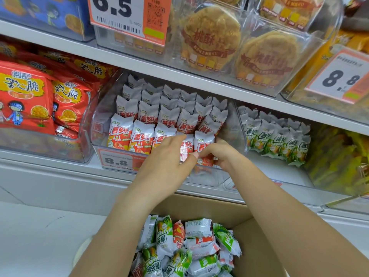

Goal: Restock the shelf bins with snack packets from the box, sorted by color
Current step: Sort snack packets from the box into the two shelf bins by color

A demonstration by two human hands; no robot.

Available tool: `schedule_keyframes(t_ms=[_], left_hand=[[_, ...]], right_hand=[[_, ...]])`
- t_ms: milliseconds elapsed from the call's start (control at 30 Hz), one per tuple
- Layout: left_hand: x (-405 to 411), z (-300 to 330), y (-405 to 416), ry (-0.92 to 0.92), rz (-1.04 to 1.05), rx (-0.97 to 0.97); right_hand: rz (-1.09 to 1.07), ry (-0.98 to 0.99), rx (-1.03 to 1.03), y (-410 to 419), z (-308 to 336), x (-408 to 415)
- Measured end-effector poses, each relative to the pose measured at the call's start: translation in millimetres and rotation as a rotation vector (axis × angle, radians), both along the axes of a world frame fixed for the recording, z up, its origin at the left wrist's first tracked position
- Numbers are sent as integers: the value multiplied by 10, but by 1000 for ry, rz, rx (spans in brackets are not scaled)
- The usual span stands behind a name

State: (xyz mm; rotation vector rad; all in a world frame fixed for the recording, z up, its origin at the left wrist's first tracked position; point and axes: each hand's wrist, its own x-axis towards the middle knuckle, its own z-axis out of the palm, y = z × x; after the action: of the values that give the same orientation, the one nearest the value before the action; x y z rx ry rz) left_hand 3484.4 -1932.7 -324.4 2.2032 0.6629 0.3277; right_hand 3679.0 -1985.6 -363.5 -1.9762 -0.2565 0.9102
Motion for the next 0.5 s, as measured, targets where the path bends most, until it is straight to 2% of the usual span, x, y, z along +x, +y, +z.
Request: schedule_keyframes(t_ms=[133,267,367,433,500], left_hand=[[-1,-21,6,15,-12,11],[27,-30,-10,34,-2,33],[53,-27,-25,40,-5,69],[48,-33,-13,33,-2,84],[21,-39,19,30,17,109]], right_hand=[[-28,37,21,22,-25,33],[54,-162,53,55,-42,-10],[65,-185,47,72,-49,-7],[61,-199,6,61,-45,11],[87,-312,-114,56,-74,29]])
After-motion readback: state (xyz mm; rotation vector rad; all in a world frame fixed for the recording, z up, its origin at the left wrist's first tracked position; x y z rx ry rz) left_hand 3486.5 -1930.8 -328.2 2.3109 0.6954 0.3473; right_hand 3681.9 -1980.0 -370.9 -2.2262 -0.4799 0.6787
